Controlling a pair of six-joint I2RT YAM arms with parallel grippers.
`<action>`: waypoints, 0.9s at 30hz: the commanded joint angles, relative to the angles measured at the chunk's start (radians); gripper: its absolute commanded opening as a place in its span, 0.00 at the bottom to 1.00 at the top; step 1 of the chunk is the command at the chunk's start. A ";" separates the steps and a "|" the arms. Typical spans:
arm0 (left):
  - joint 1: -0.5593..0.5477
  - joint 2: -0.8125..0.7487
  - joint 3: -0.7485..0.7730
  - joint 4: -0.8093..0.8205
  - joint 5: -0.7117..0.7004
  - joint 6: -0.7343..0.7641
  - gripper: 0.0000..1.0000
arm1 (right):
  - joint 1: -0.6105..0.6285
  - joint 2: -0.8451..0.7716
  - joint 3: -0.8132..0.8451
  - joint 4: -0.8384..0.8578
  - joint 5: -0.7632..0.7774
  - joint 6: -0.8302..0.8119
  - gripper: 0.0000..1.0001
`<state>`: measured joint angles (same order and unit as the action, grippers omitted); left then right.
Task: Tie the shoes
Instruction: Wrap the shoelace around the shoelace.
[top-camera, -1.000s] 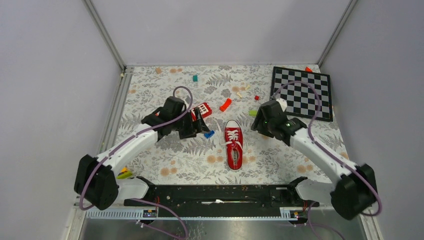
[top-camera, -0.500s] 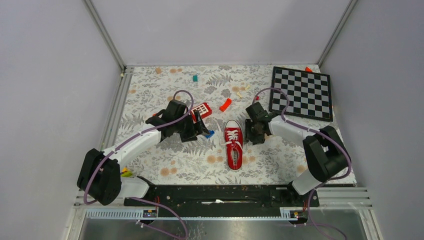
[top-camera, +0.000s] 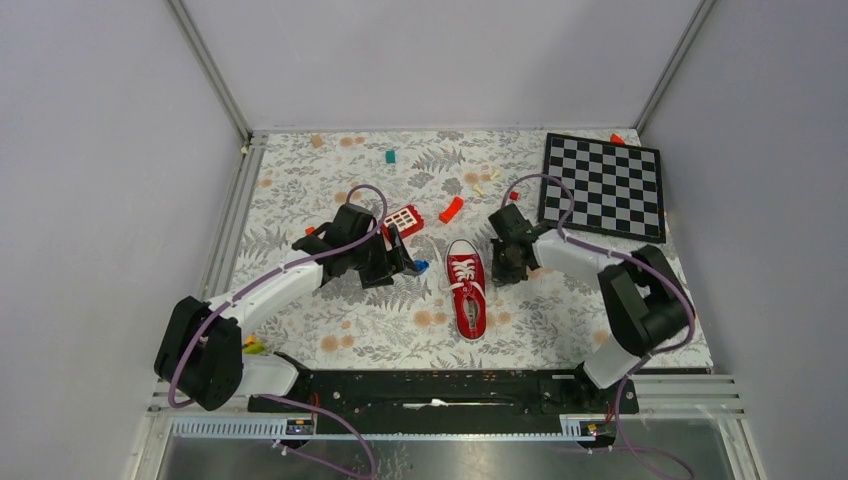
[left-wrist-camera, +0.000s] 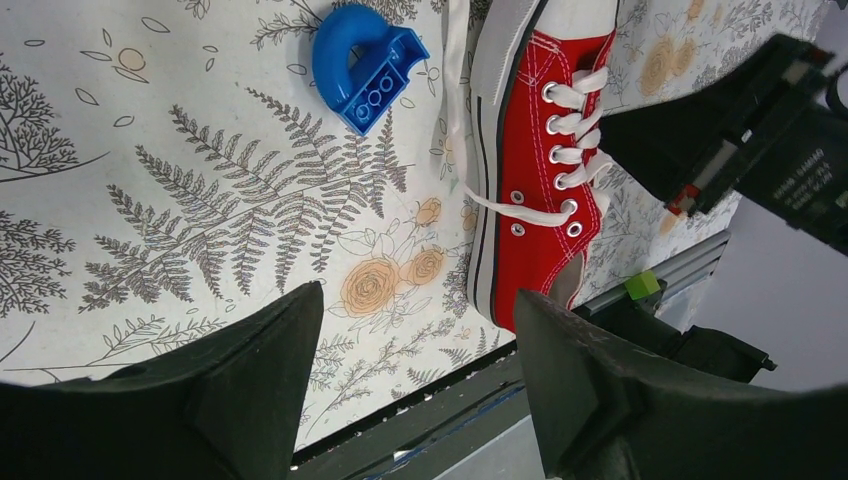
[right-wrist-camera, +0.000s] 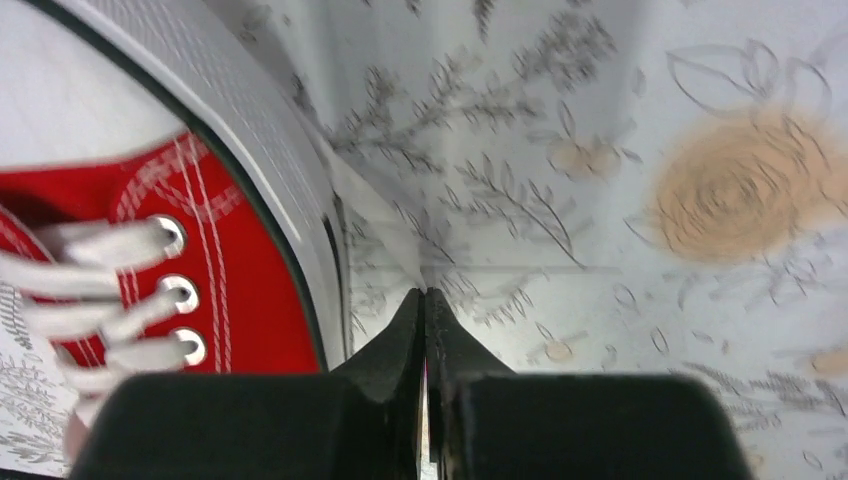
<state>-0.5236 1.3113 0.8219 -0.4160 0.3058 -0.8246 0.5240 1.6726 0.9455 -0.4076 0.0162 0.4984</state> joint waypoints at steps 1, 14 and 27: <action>-0.003 0.016 0.013 0.037 0.006 0.002 0.73 | 0.008 -0.185 -0.086 -0.023 0.077 0.049 0.00; -0.042 0.134 0.048 0.097 0.039 -0.042 0.73 | 0.213 -0.539 -0.316 -0.114 0.157 0.327 0.00; -0.064 0.269 0.165 0.046 -0.016 0.011 0.72 | 0.151 -0.519 -0.177 -0.260 0.443 0.218 0.60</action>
<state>-0.5732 1.5337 0.8948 -0.3630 0.3252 -0.8558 0.7414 1.1492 0.6815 -0.6247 0.3256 0.7719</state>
